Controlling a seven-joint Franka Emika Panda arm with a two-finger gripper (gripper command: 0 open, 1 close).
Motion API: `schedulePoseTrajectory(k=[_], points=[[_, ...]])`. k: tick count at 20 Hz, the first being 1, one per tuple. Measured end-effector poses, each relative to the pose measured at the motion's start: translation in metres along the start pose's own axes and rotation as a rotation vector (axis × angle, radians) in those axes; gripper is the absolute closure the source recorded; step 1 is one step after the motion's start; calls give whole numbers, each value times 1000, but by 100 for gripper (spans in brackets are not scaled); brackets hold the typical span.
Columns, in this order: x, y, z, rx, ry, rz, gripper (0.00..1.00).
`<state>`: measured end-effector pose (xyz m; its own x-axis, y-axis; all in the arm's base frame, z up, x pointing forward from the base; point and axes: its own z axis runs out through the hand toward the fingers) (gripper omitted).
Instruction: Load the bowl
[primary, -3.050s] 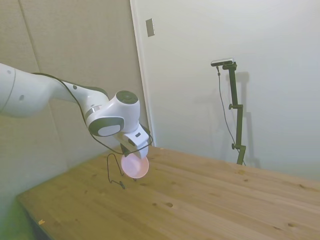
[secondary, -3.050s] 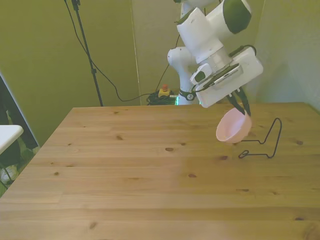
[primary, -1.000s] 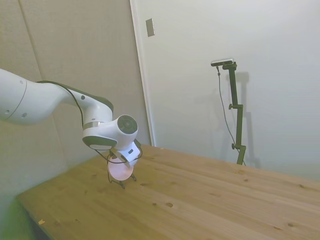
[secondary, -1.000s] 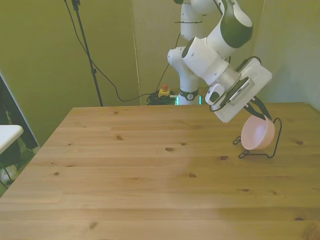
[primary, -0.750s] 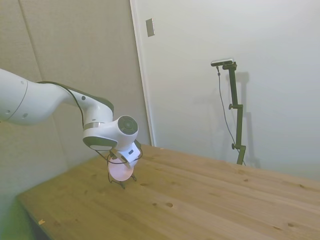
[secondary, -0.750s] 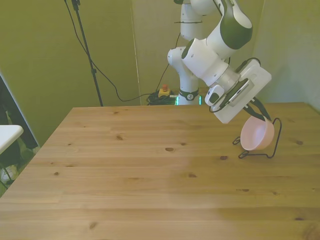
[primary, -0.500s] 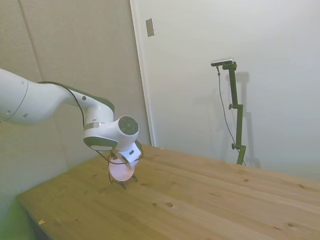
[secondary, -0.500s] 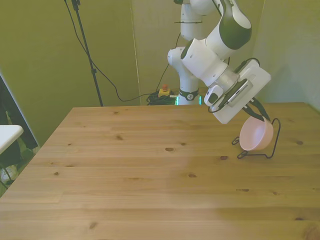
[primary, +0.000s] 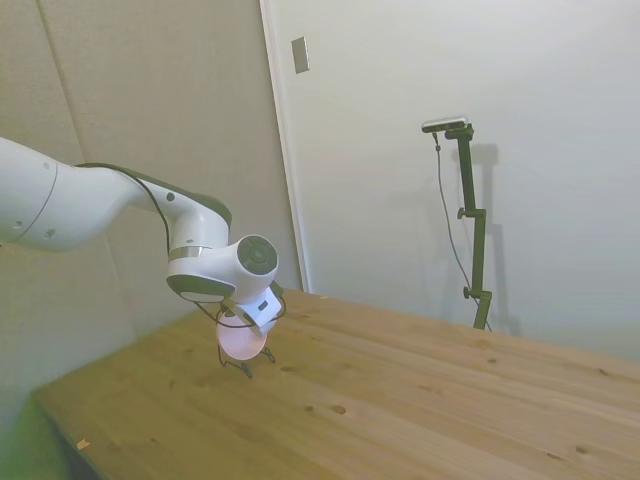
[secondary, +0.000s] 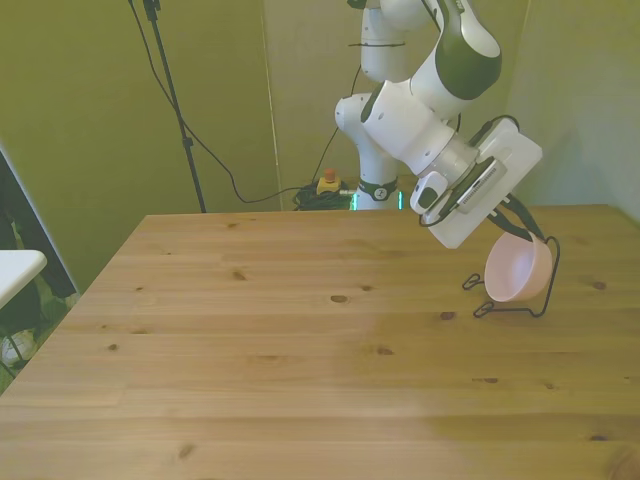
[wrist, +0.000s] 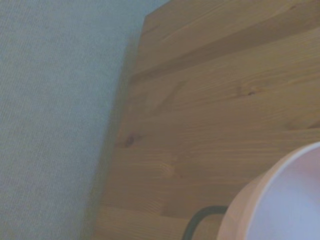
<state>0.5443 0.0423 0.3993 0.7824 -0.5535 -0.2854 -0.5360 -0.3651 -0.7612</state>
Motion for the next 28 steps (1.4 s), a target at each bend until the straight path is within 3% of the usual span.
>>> schedulePoseTrajectory(k=[6,7,23,28], points=[[0,5,2,-1,-3,7,100],[0,5,2,-2,-3,7,0],[1,-4,8,-1,1,-6,0],[-4,-27,-19,24,19,-15,0]])
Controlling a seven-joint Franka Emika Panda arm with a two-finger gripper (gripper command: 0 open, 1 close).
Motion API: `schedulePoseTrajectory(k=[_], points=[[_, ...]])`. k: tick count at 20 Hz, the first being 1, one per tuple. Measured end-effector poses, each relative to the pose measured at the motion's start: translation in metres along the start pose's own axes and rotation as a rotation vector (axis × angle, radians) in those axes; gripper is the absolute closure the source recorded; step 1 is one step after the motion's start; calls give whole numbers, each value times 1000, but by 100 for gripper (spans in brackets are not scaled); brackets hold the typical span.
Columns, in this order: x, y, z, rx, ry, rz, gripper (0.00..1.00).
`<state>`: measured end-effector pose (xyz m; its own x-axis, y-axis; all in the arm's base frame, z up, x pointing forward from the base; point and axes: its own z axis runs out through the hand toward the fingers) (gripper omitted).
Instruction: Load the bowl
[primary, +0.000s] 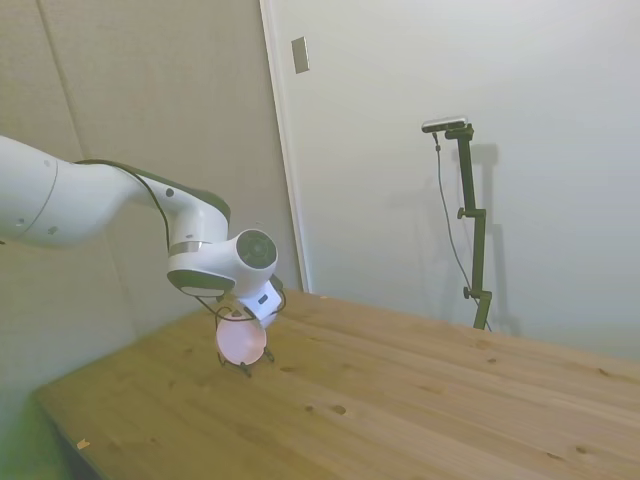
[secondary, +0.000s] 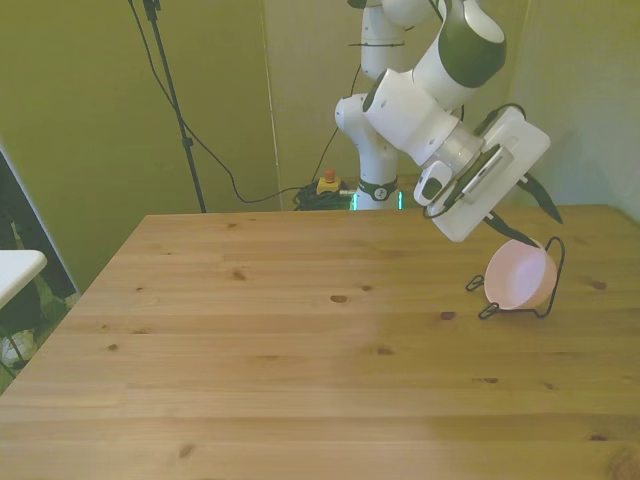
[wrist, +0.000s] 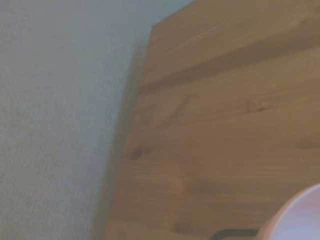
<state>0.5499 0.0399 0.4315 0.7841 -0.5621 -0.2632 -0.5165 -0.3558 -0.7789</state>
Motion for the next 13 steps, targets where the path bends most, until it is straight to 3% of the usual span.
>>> schedulePoseTrajectory(k=[6,13], points=[[-10,-20,-81,-65,67,1,0],[-19,-17,-140,-297,280,58,0]])
